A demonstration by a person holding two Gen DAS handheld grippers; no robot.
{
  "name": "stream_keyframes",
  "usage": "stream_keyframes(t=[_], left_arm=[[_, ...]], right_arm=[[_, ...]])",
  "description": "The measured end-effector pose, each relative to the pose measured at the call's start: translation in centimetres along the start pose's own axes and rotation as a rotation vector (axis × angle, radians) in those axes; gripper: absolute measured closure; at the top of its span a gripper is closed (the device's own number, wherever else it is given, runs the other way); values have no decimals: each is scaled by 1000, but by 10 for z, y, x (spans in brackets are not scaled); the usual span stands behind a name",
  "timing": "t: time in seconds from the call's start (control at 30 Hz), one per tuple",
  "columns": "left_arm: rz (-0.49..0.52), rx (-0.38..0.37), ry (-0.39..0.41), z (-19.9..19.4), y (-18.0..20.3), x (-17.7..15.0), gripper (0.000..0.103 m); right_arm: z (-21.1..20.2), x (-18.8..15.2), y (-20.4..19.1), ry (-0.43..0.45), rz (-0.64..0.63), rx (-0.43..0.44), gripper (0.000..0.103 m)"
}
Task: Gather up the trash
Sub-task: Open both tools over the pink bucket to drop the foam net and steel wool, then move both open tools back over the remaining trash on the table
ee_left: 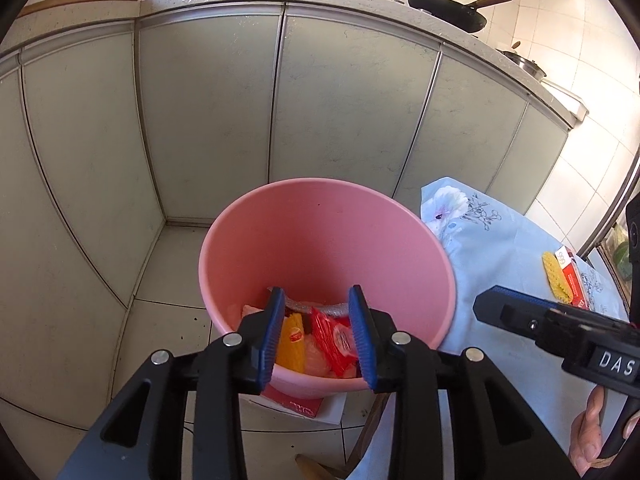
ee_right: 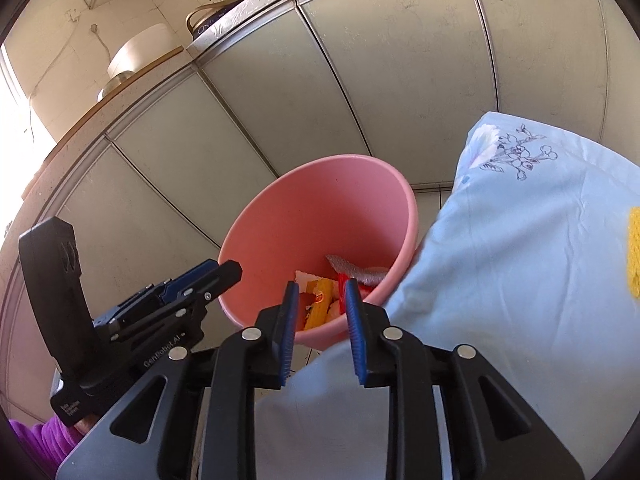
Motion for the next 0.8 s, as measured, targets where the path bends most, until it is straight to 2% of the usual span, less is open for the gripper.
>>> stream_keyframes(t=[0.17, 0.33, 0.8], left_arm=[[18, -1, 5, -7, 6, -1, 70], [40, 3, 24, -16, 14, 0, 58], [102, 9, 44, -32, 39, -2, 55]], right_arm=[[-9, -11, 7, 1, 9, -9, 79], [-19, -16, 15, 14, 31, -9, 79], [-44, -38, 29, 38, 42, -25, 79]])
Point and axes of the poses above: each gripper's, at about its wrist camera, not at the fingertips, and z roughly the way its jaws point, y to its right, x to its top, the point moved 9 cm from there along z, roughly the way its jaws point, and after that the axes turned 7 degrees about -y, right-handed, at the moved point
